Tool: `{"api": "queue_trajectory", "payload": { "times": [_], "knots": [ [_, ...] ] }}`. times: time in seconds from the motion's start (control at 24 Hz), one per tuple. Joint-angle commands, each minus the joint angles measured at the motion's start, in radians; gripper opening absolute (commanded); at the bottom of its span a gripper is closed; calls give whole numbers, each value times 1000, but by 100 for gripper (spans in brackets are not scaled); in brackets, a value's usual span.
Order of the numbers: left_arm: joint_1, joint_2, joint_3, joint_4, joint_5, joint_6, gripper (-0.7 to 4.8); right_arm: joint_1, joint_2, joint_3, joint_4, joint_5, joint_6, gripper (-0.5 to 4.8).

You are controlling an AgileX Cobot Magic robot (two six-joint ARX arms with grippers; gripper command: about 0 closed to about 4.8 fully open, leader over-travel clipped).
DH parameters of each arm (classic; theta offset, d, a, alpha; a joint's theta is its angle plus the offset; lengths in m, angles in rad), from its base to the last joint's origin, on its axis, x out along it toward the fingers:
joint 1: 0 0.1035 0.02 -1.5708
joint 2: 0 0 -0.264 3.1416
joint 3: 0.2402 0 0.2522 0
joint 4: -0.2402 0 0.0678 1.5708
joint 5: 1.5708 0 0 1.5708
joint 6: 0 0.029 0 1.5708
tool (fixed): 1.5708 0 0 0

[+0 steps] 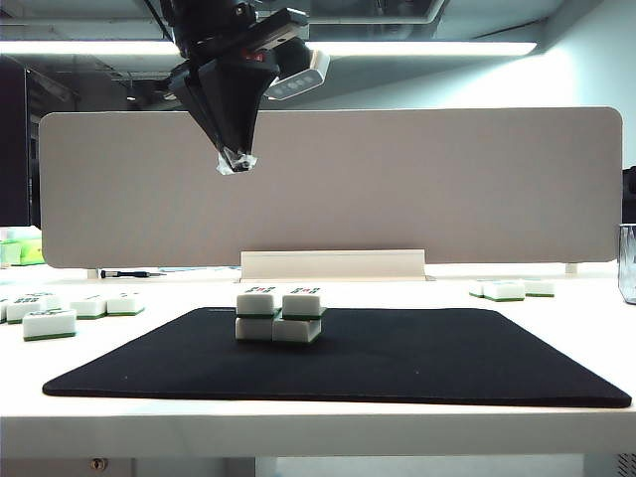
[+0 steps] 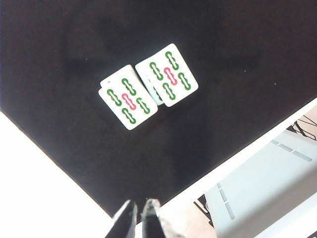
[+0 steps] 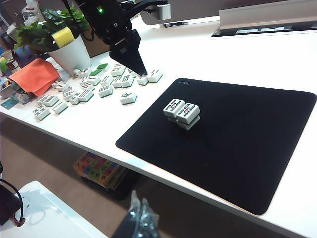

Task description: Arrange four mahjong tiles into a neat stack, creating two layers of paired tiles.

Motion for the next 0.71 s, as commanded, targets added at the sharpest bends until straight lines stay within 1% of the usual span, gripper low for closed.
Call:
{"api": "queue_trajectory", "payload": {
  "times": [0.04,0.21,0.29,0.38,0.46,0.58,0.63,0.67,0.71],
  "knots": [
    [-2,-3,2,18,2,2,20,1,-12,4,8,-1,-2,-1],
    [1,-9,2,94,-18,2,20,1,-12,4,8,-1,-2,-1],
    [-1,-80,-34,235,-108,2,21,1,-12,4,8,-1,-2,-1],
    [0,-143,-89,351,-129,2,20,1,-12,4,8,-1,-2,-1],
    [10,-217,-164,476,-154,5,20,1,-12,4,8,-1,-2,-1],
    [42,-334,-292,642,-163,6,20,1,-12,4,8,-1,-2,-1],
    [72,-422,-389,738,-163,5,20,1,-12,4,8,-2,-2,-1],
    [88,-464,-436,778,-163,5,20,1,-12,4,8,-2,-2,-1],
    [126,-562,-552,862,-158,4,20,1,-12,4,8,-1,-2,-1]
  ]
}}
